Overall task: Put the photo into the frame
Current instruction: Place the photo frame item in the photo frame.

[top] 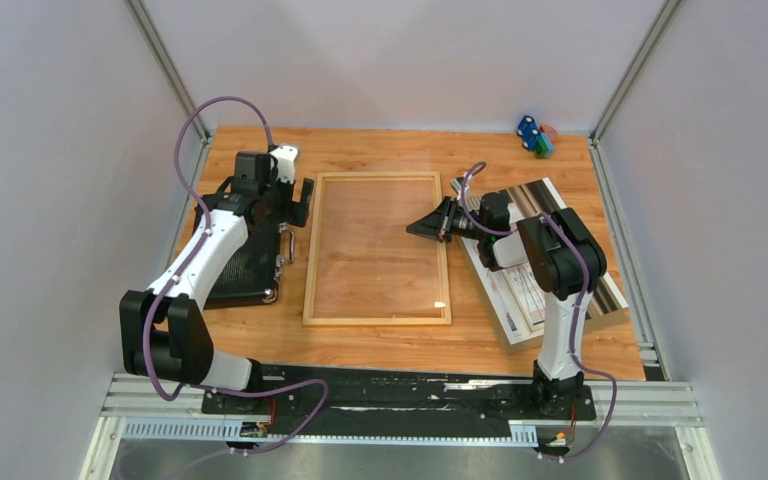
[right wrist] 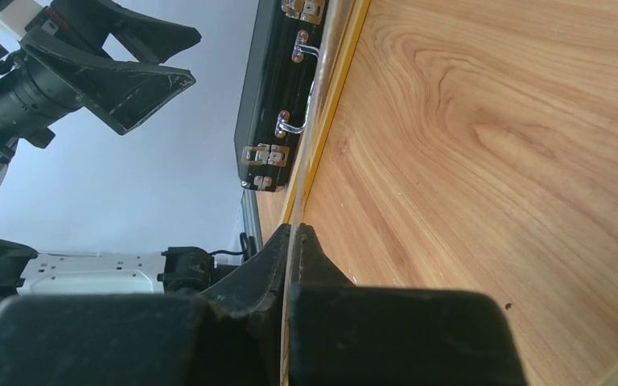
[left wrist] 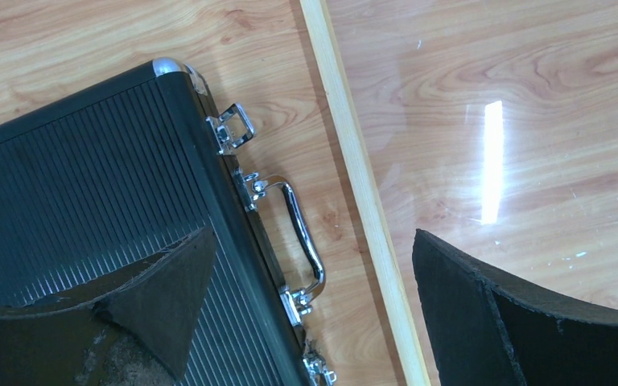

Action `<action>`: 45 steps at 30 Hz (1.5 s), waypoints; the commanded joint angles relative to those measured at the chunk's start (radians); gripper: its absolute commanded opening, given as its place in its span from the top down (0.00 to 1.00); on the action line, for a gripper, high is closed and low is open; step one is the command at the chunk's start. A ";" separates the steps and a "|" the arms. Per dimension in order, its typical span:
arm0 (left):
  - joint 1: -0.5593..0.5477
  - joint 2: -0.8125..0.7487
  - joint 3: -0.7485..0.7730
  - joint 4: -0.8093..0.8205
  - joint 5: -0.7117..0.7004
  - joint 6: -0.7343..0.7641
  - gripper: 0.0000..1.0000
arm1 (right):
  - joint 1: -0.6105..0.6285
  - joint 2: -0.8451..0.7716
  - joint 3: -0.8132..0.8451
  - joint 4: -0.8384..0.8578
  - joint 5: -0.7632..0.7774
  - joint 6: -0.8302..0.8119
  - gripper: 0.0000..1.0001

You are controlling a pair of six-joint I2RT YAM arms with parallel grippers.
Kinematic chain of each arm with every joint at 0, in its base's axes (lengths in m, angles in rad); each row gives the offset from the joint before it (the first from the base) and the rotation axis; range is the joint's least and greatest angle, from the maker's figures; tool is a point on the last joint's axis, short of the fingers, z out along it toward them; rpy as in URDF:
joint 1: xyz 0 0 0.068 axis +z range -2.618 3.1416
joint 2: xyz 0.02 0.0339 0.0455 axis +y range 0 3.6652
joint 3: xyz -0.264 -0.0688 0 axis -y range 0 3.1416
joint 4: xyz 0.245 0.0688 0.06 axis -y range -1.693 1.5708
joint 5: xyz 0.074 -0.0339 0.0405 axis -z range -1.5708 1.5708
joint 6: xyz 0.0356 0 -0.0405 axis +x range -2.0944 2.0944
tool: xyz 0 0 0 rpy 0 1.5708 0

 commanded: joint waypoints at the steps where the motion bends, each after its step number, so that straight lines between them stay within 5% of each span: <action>1: 0.004 -0.025 -0.014 0.038 0.011 0.014 0.00 | 0.001 0.013 0.026 0.036 0.002 0.028 1.00; 45: 0.004 0.119 -0.035 0.029 0.108 -0.020 0.00 | 0.000 -0.006 -0.008 0.137 0.045 0.295 1.00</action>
